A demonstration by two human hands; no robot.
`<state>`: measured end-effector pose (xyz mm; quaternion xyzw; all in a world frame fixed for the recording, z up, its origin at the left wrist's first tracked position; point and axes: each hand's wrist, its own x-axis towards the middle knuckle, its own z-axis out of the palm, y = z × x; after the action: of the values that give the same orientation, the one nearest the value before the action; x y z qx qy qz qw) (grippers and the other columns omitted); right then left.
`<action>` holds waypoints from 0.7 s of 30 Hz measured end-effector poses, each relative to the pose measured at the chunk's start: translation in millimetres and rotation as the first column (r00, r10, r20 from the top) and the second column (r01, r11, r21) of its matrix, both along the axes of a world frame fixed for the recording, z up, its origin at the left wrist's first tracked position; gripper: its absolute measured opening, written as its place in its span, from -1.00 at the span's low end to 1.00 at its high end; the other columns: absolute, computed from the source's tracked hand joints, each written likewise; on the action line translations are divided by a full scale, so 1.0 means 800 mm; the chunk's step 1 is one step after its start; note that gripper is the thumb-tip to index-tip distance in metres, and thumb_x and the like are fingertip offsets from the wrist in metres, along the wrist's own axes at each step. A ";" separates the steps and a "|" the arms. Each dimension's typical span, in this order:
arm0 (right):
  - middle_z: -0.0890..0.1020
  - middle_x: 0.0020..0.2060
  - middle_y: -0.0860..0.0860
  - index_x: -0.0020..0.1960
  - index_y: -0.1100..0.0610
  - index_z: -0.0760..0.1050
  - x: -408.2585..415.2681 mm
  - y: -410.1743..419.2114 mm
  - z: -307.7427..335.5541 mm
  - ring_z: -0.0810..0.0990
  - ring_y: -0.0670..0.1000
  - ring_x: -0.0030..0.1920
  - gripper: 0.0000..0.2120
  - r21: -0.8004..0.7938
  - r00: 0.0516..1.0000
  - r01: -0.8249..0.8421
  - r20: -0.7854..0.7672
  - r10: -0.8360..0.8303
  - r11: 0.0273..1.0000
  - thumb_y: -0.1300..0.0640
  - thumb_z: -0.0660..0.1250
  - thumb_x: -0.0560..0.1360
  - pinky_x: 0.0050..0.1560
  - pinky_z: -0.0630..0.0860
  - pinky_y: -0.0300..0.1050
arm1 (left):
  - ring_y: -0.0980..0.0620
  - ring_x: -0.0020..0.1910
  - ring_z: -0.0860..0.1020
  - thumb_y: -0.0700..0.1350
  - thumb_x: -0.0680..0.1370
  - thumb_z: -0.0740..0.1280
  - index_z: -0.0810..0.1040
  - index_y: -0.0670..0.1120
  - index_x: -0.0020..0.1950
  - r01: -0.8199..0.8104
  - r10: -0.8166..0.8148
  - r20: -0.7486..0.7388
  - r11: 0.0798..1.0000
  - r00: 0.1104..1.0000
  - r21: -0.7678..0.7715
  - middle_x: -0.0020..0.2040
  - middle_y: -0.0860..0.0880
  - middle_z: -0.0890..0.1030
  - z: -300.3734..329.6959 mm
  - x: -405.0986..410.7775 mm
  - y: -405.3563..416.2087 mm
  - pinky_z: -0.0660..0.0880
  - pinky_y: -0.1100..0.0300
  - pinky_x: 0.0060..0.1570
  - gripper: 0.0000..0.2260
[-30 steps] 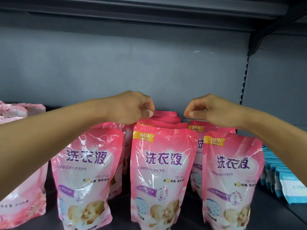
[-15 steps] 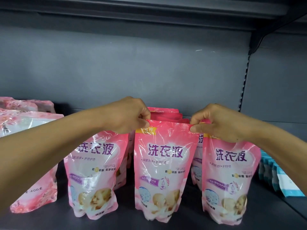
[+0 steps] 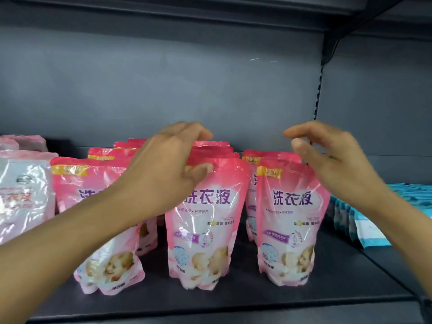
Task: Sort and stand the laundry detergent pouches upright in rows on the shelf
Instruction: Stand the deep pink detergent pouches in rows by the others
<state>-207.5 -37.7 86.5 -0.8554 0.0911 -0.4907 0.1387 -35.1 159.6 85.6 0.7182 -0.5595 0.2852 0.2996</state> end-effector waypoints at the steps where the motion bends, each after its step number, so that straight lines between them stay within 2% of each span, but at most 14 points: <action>1: 0.58 0.00 -0.24 0.08 -0.06 0.52 -0.011 -0.004 -0.010 0.54 -0.18 0.09 -0.86 0.026 0.994 0.030 0.100 -0.032 0.999 0.06 0.25 0.55 0.12 0.46 -0.16 | 0.12 0.16 0.46 -0.03 0.47 0.38 0.45 0.03 0.24 0.037 -0.037 0.007 0.997 0.999 -0.067 0.18 0.12 0.50 -0.012 -0.016 0.000 0.34 0.30 0.11 -0.65; 3: 0.60 -0.02 -0.17 0.07 -0.01 0.52 -0.034 -0.011 -0.035 0.57 -0.12 0.04 -0.84 0.103 0.958 0.071 0.270 -0.097 0.992 0.07 0.26 0.51 0.14 0.47 -0.12 | 0.24 0.18 0.38 -0.07 0.47 0.39 0.41 0.08 0.25 0.116 -0.124 -0.064 0.986 0.990 -0.117 0.17 0.21 0.46 -0.044 -0.043 -0.003 0.21 0.55 0.11 -0.62; 6: 0.58 -0.07 -0.18 0.03 -0.03 0.48 -0.057 -0.018 -0.083 0.54 -0.23 -0.07 -0.86 0.282 0.902 0.047 0.400 -0.162 0.958 0.16 0.32 0.51 0.06 0.46 -0.25 | 0.41 0.18 0.31 -0.06 0.48 0.37 0.28 0.22 0.27 0.205 -0.225 -0.276 0.974 0.934 -0.100 0.16 0.34 0.38 -0.102 -0.078 -0.016 0.09 0.70 0.12 -0.55; 9: 0.54 -0.03 -0.15 0.07 -0.05 0.41 -0.061 -0.025 -0.138 0.53 -0.26 -0.05 -0.77 0.517 0.926 -0.067 0.350 -0.139 0.853 0.24 0.29 0.53 0.06 0.42 -0.32 | 0.53 0.23 0.21 -0.05 0.49 0.38 0.16 0.30 0.32 0.266 -0.282 -0.483 0.959 0.829 -0.103 0.17 0.44 0.30 -0.156 -0.106 -0.043 0.10 0.73 0.07 -0.45; 12: 0.51 0.09 -0.18 0.27 -0.02 0.33 -0.052 -0.026 -0.176 0.48 -0.31 0.05 -0.70 0.688 0.988 -0.060 0.143 -0.054 0.723 0.10 0.25 0.55 0.02 0.39 -0.37 | 0.66 0.16 0.17 -0.09 0.46 0.43 0.00 0.40 0.28 0.270 -0.284 -0.604 0.956 0.744 -0.117 0.20 0.46 0.25 -0.188 -0.125 -0.074 0.11 0.77 -0.03 -0.29; 14: 0.52 0.13 -0.22 0.31 -0.03 0.32 -0.045 -0.024 -0.193 0.51 -0.32 0.06 -0.66 0.733 0.996 -0.077 0.082 0.025 0.676 0.01 0.23 0.55 -0.05 0.44 -0.36 | 0.59 0.17 0.22 -0.12 0.45 0.44 -0.05 0.23 0.46 0.229 -0.251 -0.660 0.966 0.708 -0.122 0.34 0.31 0.20 -0.201 -0.129 -0.093 0.10 0.79 -0.07 -0.19; 16: 0.56 0.10 -0.23 0.27 -0.08 0.35 -0.040 -0.021 -0.205 0.57 -0.30 0.03 -0.69 0.755 0.996 -0.083 0.039 0.083 0.651 -0.01 0.23 0.54 -0.04 0.50 -0.32 | 0.43 0.28 0.22 -0.13 0.44 0.45 -0.12 0.10 0.52 0.180 -0.224 -0.694 0.974 0.684 -0.138 0.43 0.21 0.15 -0.212 -0.127 -0.109 0.13 0.77 -0.04 -0.12; 18: 0.60 0.03 -0.20 0.22 -0.06 0.38 -0.037 -0.017 -0.211 0.58 -0.31 -0.02 -0.75 0.723 0.995 -0.058 -0.013 0.098 0.688 0.06 0.25 0.55 -0.11 0.51 -0.38 | 0.31 0.36 0.26 -0.13 0.42 0.46 -0.14 0.08 0.53 0.163 -0.228 -0.721 0.974 0.655 -0.160 0.45 0.17 0.20 -0.221 -0.122 -0.121 0.21 0.64 0.08 -0.09; 21: 0.62 -0.08 -0.19 0.11 -0.06 0.40 -0.036 -0.012 -0.212 0.57 -0.34 -0.12 -0.84 0.697 0.993 -0.064 -0.026 0.114 0.714 0.10 0.25 0.55 -0.23 0.45 -0.48 | 0.26 0.31 0.37 -0.12 0.41 0.48 -0.08 0.06 0.52 0.156 -0.222 -0.739 0.975 0.636 -0.159 0.39 0.16 0.32 -0.231 -0.117 -0.130 0.32 0.48 0.15 -0.11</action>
<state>-236.2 -47.4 -83.0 -0.7602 0.2319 -0.3844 0.4696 -128.8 55.5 -98.8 0.6963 -0.4456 -0.0482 0.5605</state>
